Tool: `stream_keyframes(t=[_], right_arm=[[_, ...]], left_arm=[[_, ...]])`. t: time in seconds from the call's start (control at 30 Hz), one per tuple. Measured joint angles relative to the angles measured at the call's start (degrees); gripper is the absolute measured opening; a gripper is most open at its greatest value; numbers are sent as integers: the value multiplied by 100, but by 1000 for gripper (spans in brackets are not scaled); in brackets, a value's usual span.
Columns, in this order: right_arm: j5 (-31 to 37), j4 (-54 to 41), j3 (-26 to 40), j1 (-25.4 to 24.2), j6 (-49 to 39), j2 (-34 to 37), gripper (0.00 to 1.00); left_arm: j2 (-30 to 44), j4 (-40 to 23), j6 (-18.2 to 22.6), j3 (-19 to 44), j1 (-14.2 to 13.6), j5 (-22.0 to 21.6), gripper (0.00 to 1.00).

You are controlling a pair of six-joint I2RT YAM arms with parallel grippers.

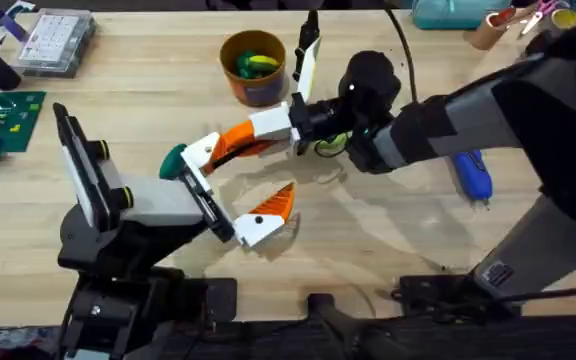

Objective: Pick up the gripper from the table and insert it into the empty holder that is missing its gripper. Then pick up a screw, insert it into the mounting hole, and use the screwdriver to tighten it. Finally, clean up the table by picking up the vegetable and placing it into the bucket.

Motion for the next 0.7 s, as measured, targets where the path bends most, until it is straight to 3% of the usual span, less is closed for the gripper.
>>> stream_keyframes(t=[0.4,0.7], right_arm=[[129,24,0,72,6,0,167],[112,615,-11,78,294,65,214]], left_arm=[[-1,8,6,0,0,-19,988],[-1,22,219,2,0,-29,988]])
